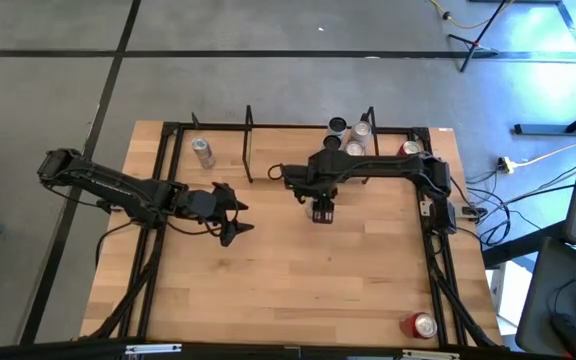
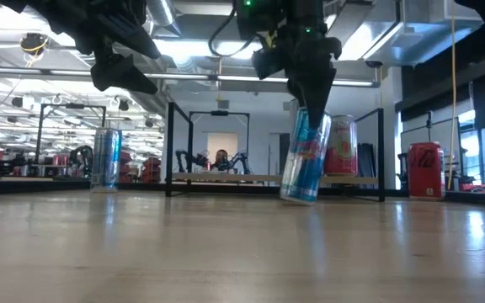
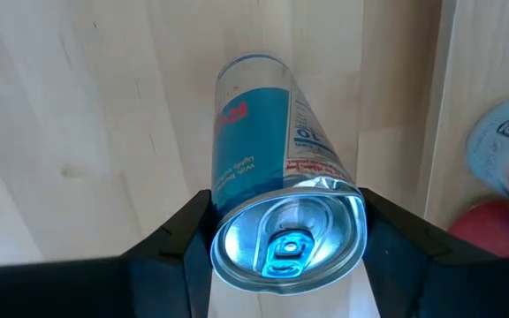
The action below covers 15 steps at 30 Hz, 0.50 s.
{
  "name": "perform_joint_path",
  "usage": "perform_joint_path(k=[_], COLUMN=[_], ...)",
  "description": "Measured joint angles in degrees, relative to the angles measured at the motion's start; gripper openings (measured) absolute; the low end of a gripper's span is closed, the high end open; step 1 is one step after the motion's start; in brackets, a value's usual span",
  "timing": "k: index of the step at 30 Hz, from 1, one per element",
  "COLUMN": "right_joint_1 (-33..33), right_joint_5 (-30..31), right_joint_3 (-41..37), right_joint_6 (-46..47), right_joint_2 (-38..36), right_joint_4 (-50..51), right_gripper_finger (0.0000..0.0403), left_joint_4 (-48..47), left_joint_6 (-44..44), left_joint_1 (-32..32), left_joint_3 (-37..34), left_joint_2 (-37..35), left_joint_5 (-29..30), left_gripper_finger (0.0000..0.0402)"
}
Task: Place canned beverage on shelf
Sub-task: Move the right blue soda can to the center of the table
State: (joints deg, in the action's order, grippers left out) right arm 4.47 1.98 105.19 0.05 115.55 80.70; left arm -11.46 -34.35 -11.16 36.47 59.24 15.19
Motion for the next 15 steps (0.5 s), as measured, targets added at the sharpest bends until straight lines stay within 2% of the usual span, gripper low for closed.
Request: perform_joint_path(k=[3, 11, 13, 15], right_joint_1=[0.0, 0.0, 0.0, 0.0], right_joint_5=[0.0, -1.6, -1.6, -1.6], right_joint_3=[0.1, 0.1, 0.5, 1.2], right_joint_6=[0.0, -0.3, -0.3, -0.5], right_joint_2=[0.2, 0.2, 0.2, 0.1], right_joint_4=[-1.7, -4.2, -4.3, -4.4], right_gripper_finger=[0.0202, 0.0361, 0.0385, 0.0391], left_joint_4=[0.1, 0.1, 0.1, 0.1], left_joint_6=[0.0, 0.0, 0.0, 0.0], left_joint_1=[0.0, 0.0, 0.0, 0.0], left_joint_3=[0.0, 0.0, 0.0, 0.0], left_joint_2=[0.0, 0.0, 0.0, 0.0], left_joint_5=[0.2, 0.4, 0.4, 0.4], left_gripper_finger=[0.0329, 0.0329, 0.0329, 0.0329])
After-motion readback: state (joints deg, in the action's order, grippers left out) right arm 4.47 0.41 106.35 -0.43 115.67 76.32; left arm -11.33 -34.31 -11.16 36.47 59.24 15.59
